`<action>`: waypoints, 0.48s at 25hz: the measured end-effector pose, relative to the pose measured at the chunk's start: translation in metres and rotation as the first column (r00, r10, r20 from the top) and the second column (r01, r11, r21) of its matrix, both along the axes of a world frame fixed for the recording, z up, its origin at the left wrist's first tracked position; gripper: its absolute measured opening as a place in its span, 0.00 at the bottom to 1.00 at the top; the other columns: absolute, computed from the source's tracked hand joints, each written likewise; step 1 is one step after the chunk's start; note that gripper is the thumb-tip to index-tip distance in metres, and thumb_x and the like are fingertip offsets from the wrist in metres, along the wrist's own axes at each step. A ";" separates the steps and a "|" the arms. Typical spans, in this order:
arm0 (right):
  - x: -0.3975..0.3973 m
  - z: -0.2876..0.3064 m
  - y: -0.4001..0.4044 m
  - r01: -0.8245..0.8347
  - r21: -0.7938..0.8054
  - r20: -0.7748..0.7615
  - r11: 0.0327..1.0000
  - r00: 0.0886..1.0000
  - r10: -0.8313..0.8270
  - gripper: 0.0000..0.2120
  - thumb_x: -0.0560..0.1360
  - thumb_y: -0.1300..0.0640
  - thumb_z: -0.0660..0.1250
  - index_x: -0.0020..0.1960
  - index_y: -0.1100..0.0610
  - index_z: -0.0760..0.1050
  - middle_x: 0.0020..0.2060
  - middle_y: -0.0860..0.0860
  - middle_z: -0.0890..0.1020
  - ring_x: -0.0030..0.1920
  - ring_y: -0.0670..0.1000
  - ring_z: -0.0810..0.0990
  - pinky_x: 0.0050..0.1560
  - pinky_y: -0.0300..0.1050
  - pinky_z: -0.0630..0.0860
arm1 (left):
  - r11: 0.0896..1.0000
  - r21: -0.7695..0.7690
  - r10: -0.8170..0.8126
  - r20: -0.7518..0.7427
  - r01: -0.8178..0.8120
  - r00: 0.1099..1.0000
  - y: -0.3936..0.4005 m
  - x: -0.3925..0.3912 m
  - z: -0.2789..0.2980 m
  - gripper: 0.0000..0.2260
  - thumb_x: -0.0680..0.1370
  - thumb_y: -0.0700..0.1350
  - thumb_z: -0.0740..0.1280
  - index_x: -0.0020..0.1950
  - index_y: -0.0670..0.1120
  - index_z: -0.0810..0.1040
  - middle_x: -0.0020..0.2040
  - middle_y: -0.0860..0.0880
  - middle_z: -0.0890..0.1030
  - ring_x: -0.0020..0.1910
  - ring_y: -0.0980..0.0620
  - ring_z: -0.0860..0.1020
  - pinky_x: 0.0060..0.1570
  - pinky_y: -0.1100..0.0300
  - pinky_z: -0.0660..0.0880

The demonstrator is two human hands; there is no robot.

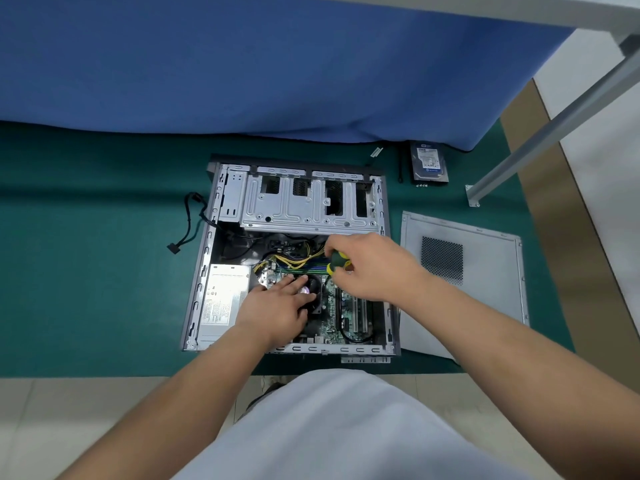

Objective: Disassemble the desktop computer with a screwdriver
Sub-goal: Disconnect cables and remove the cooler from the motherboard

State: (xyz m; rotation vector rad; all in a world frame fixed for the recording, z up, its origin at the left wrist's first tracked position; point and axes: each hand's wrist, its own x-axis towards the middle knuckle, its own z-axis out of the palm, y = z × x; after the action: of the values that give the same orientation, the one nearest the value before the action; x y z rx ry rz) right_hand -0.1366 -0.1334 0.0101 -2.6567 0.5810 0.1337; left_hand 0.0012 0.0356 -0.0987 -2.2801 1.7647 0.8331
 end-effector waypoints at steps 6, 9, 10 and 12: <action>0.014 0.006 -0.001 -0.192 -0.414 -0.079 0.890 0.981 0.175 0.18 0.83 0.41 0.50 0.57 0.52 0.71 0.31 0.48 0.74 0.33 0.56 0.74 0.31 0.44 0.64 | 1.000 -0.019 0.016 0.000 -0.016 1.000 0.001 -0.001 0.001 0.22 0.84 0.58 0.51 0.79 0.65 0.63 0.83 0.60 0.51 0.82 0.57 0.51 0.73 0.46 0.62; 0.012 0.015 -0.012 -0.378 -0.281 -0.071 0.882 0.925 0.374 0.15 0.76 0.46 0.58 0.56 0.56 0.71 0.42 0.51 0.76 0.44 0.55 0.75 0.40 0.48 0.70 | 0.999 -0.028 0.019 0.000 -0.019 1.000 0.001 -0.001 0.000 0.22 0.83 0.58 0.51 0.78 0.65 0.64 0.83 0.60 0.51 0.82 0.57 0.52 0.73 0.45 0.62; 0.011 0.015 -0.013 -0.334 -0.304 -0.077 0.892 0.942 0.326 0.17 0.78 0.43 0.56 0.56 0.55 0.69 0.39 0.50 0.74 0.42 0.54 0.75 0.37 0.47 0.68 | 0.999 -0.031 0.020 0.001 -0.020 1.000 0.001 -0.001 -0.001 0.22 0.83 0.58 0.51 0.78 0.65 0.64 0.83 0.60 0.52 0.82 0.57 0.52 0.73 0.45 0.62; 0.012 0.013 -0.009 -0.191 -0.423 -0.111 0.886 0.981 0.158 0.23 0.81 0.34 0.47 0.56 0.52 0.67 0.30 0.47 0.70 0.30 0.53 0.70 0.30 0.43 0.61 | 0.999 -0.036 0.025 0.003 -0.025 1.000 0.001 -0.001 -0.001 0.22 0.83 0.58 0.51 0.78 0.65 0.64 0.83 0.60 0.52 0.82 0.58 0.52 0.73 0.46 0.63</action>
State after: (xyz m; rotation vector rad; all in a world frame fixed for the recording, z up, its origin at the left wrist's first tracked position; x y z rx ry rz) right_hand -0.1243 -0.1424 0.0230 -3.1508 0.4299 0.1721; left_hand 0.0000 0.0367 -0.0997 -2.3294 1.7682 0.8079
